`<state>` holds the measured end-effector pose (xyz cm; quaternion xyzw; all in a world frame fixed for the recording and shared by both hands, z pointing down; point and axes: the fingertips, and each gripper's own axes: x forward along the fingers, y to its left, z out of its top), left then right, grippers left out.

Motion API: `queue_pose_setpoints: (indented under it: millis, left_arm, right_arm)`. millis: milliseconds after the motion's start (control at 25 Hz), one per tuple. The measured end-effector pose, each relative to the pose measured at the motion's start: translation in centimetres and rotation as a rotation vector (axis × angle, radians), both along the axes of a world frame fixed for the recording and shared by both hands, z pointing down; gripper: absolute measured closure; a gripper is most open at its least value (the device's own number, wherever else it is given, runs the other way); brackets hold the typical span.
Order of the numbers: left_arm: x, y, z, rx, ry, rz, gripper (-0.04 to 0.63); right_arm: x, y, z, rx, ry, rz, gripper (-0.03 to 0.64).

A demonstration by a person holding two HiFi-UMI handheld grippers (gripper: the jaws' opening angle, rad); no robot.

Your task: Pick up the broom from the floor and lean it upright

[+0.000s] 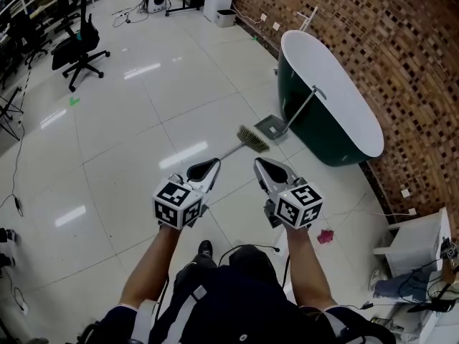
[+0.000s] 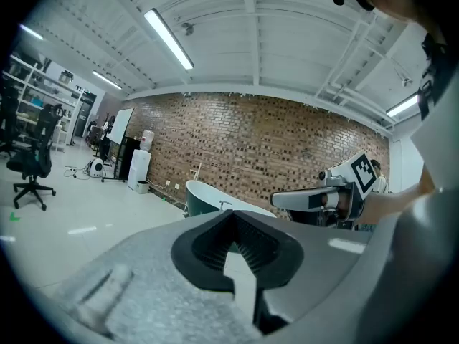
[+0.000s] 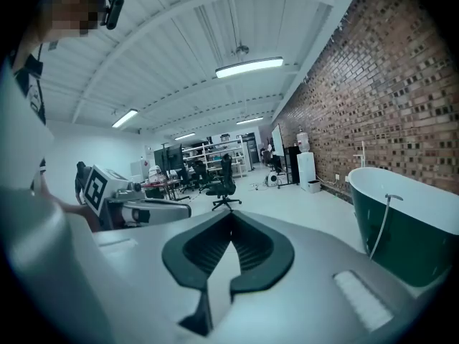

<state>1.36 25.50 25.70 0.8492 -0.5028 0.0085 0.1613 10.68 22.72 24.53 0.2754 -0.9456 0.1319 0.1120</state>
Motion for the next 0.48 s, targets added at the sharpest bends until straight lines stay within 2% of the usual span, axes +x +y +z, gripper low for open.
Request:
queue_pose_setpoints:
  millis: [200, 480]
  left_arm:
    - [-2.0, -2.4, 0.5, -0.014, 0.016, -0.026, 0.595]
    - [-5.3, -6.5, 2.5, -0.027, -0.021, -0.134, 0.595]
  right_arm:
    - [-3.0, -2.7, 0.5, -0.012, 0.018, -0.051, 0.615]
    - [-7.2, -7.9, 2.7, -0.032, 0.006, -0.188, 0.615]
